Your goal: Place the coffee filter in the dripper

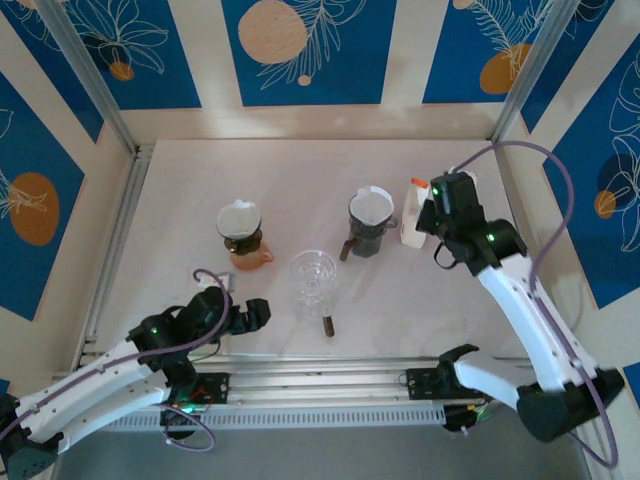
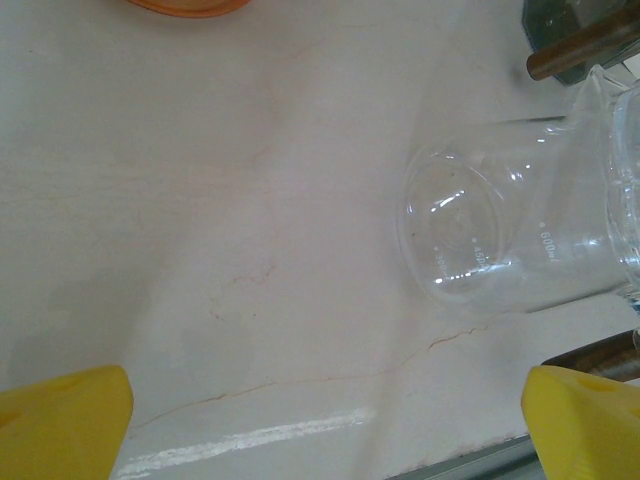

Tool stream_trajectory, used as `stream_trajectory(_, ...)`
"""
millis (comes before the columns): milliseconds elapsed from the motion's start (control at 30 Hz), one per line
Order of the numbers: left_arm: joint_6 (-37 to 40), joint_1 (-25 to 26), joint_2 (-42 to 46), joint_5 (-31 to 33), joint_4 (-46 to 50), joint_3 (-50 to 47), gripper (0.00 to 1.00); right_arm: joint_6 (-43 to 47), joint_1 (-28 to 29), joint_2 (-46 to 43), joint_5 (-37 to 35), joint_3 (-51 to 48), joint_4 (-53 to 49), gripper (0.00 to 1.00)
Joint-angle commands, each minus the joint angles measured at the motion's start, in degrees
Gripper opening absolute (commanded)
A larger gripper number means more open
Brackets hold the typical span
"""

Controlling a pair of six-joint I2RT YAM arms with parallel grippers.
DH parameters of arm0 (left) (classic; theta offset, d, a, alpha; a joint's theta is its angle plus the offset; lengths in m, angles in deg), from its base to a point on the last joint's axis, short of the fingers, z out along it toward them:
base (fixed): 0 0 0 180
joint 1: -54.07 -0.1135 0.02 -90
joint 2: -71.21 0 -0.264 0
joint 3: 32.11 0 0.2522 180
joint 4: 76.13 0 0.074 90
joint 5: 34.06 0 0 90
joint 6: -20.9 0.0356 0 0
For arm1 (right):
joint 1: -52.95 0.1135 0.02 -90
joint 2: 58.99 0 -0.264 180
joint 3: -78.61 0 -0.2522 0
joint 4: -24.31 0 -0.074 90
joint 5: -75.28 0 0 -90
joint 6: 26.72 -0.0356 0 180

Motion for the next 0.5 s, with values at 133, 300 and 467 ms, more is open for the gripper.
stream_trajectory(133, 3.6, -0.5, -0.4, -1.0, 0.0, 3.3, 1.00, -5.1, 8.7, -6.1, 17.7, 3.6, -9.0, 0.00)
stream_trajectory(300, 5.2, -0.5, -1.0, -0.8, 0.2, 4.4, 1.00, -7.7, 15.7, -0.2, 30.6, 10.1, -13.7, 0.00)
stream_trajectory(467, 6.5, -0.5, -0.6, -0.7, 1.1, 5.3, 1.00, -9.8, 22.9, 10.0, 37.4, 18.6, -21.2, 0.00)
